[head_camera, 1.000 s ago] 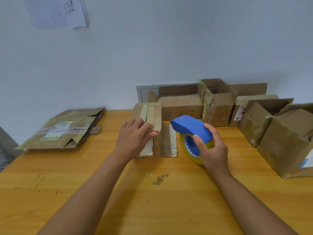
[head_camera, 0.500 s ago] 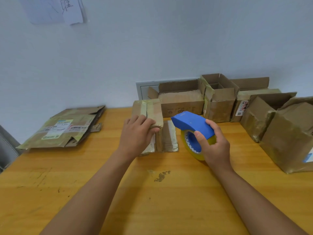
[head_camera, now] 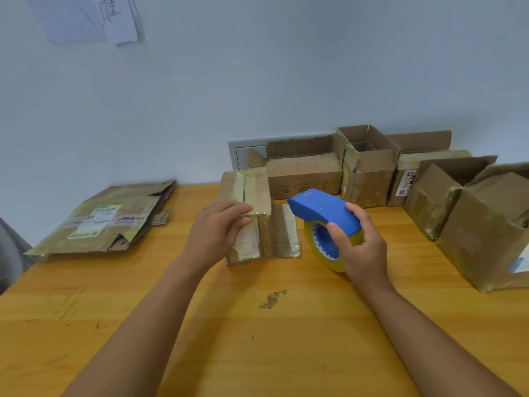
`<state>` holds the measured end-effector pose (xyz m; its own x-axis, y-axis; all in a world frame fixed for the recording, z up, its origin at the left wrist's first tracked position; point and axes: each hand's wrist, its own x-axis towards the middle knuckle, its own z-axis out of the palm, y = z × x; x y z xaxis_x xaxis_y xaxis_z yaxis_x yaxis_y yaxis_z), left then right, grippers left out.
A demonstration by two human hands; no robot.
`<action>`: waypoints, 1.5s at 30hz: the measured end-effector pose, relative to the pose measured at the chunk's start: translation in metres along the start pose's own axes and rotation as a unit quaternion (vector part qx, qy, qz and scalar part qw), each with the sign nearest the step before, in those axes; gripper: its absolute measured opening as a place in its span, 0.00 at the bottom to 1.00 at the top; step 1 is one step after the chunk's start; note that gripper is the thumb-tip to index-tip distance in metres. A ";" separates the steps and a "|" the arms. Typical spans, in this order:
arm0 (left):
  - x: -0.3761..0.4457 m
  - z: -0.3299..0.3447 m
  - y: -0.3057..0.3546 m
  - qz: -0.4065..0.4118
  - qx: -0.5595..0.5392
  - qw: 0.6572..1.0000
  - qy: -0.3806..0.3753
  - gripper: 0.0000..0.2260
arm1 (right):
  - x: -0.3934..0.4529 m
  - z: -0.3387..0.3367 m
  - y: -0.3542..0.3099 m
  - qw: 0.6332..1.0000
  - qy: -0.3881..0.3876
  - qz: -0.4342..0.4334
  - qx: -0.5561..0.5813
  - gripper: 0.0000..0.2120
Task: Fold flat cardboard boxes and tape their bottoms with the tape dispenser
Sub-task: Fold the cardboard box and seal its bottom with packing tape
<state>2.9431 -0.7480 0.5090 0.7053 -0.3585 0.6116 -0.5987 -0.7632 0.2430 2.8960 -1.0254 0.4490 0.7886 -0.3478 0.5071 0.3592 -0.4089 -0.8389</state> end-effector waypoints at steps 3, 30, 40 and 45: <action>0.000 0.001 0.006 -0.037 0.005 0.999 0.010 0.12 | 0.000 0.000 0.000 1.000 -0.002 -0.001 0.004 0.29; -0.014 -0.004 -0.006 -0.092 -0.056 0.993 0.042 0.07 | 0.001 0.000 -0.001 1.000 0.000 0.009 0.005 0.29; -0.011 -0.015 -0.004 -0.108 -0.166 0.980 -0.030 0.12 | 0.000 0.001 -0.002 1.000 0.004 0.013 0.011 0.27; -0.010 -0.019 -0.003 -0.057 -0.124 0.990 -0.036 0.13 | 0.000 0.001 -0.004 1.000 0.005 0.014 0.016 0.25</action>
<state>2.9302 -0.7323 0.5164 0.7936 -0.3212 0.5167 -0.5819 -0.6487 0.4905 2.8945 -1.0230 0.4522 0.7938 -0.3663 0.4855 0.3536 -0.3715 -0.8585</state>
